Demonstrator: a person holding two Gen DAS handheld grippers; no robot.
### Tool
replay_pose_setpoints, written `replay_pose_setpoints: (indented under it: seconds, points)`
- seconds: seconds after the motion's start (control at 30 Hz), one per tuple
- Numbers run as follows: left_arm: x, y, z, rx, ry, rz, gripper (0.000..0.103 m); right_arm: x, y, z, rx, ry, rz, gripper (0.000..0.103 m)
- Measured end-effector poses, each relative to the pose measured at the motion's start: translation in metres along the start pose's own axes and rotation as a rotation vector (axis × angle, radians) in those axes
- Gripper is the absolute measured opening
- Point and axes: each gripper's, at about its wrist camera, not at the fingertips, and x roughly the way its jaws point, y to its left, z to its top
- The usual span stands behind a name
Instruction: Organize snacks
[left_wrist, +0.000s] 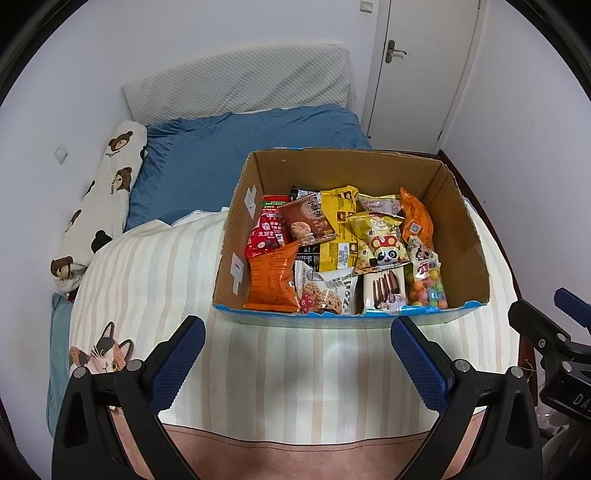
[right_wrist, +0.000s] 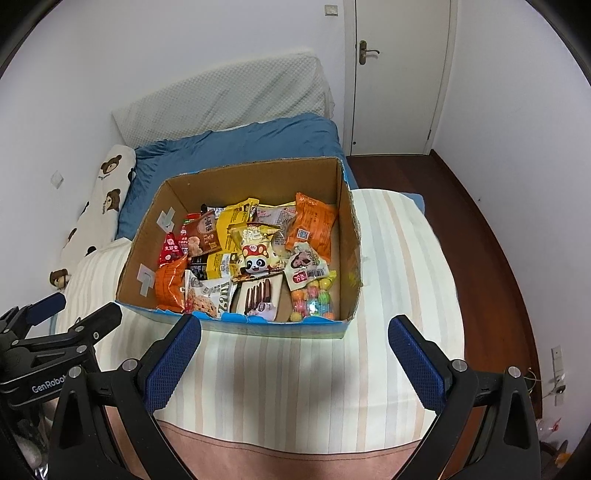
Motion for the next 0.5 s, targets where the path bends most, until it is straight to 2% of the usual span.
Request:
replay_pose_setpoints:
  seconds: [0.5]
  points:
    - [-0.012, -0.003, 0.002, 0.008, -0.015, -0.016, 0.103, -0.008, -0.006, -0.002, 0.025, -0.001, -0.006, 0.103]
